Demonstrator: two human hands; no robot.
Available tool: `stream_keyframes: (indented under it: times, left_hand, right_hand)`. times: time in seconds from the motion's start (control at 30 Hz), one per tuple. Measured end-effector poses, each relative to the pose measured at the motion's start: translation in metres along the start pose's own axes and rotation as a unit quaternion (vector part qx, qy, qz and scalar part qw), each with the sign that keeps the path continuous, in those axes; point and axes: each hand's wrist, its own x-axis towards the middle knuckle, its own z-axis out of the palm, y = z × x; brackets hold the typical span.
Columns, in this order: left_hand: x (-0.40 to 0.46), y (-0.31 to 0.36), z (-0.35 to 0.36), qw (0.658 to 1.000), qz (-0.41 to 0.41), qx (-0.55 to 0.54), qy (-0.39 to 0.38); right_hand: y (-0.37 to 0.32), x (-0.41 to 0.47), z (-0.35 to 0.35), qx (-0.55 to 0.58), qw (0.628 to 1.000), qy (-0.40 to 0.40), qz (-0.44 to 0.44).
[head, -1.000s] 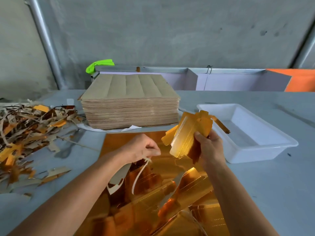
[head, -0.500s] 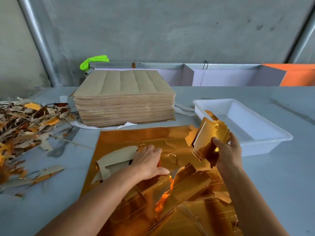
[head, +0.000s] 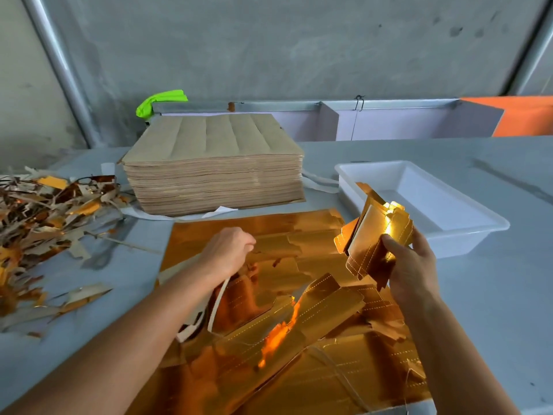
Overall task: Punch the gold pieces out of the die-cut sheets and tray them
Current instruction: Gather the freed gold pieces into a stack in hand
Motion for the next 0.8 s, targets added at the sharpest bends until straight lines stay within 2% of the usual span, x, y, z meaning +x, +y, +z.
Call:
stream_keyframes:
  times: [0.07, 0.23, 0.33, 0.43, 0.6, 0.8]
  left_hand:
    - [-0.001, -0.007, -0.011, 0.999, 0.023, 0.016, -0.028]
    - [-0.016, -0.005, -0.016, 0.975, 0.096, 0.056, -0.194]
    - [-0.023, 0.004, -0.004, 0.957, 0.100, 0.127, -0.242]
    - [-0.024, 0.006, -0.002, 0.950, 0.085, 0.120, -0.274]
    - [-0.024, 0.005, -0.011, 0.951, 0.107, 0.065, -0.283]
    - [-0.016, -0.015, -0.041, 0.976, 0.073, -0.045, -0.201]
  right_hand:
    - [0.000, 0.000, -0.001, 0.004, 1.000, -0.003, -0.001]
    - [0.002, 0.002, 0.000, 0.013, 1.000, -0.013, 0.011]
    - [0.004, 0.000, 0.004, 0.017, 1.000, -0.011, 0.017]
    - [0.003, -0.003, 0.005, 0.015, 1.000, -0.017, 0.013]
    - [0.001, -0.009, 0.002, 0.007, 1.000, -0.022, 0.015]
    - [0.000, -0.013, -0.001, 0.008, 0.993, -0.075, 0.087]
